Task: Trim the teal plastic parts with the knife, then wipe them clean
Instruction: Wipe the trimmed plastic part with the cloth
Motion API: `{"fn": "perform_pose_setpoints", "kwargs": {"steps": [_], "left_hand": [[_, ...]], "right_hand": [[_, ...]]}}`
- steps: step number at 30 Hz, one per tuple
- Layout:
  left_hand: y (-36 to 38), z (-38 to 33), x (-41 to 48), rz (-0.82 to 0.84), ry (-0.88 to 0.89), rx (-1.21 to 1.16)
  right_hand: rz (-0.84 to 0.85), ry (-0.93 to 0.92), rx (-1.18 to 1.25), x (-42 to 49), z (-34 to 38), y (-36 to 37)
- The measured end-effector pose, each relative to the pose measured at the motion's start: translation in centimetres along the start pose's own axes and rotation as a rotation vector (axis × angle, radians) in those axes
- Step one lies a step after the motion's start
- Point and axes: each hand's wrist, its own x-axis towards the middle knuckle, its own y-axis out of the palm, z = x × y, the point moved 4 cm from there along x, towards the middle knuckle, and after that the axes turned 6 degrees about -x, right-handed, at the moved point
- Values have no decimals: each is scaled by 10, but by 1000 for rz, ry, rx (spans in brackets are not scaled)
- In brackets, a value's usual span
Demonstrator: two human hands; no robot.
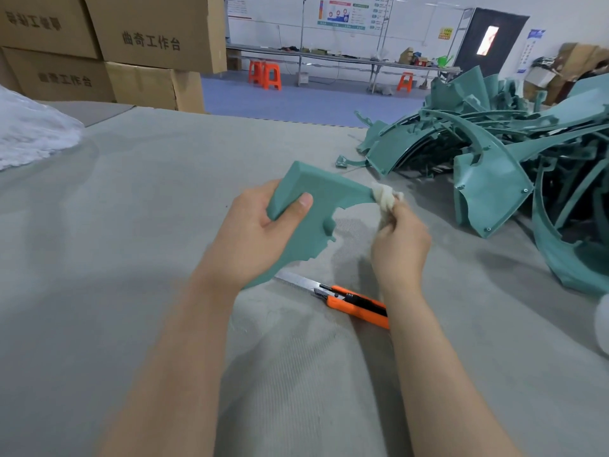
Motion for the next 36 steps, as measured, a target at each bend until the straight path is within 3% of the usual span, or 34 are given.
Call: {"fn": "perform_pose_setpoints", "kwargs": {"steps": [2,6,13,19,25,31,34,36], "left_hand": [[4,3,1,-8,-12,53],[-10,9,4,-214,-17,60],[-10,11,6,-216,-85,90],[4,5,3,-55,-49,144],[7,-3,0,11,-10,127],[-12,6,4,-201,-59,111],[-21,11,4,-288,-103,3],[-23,15,4,-249,-132,3]], "right_hand": [[22,-129,60,-14,26,5],[145,-321,165,-54,69,17],[192,-330,41,-54,67,19],[120,-110,-92,-19,30,15],[31,178,5,3,-15,4],[-273,541,680,7,-42,-16],[-317,692,930,3,-47,-17],[-307,724,1053,2,-46,-17]]}}
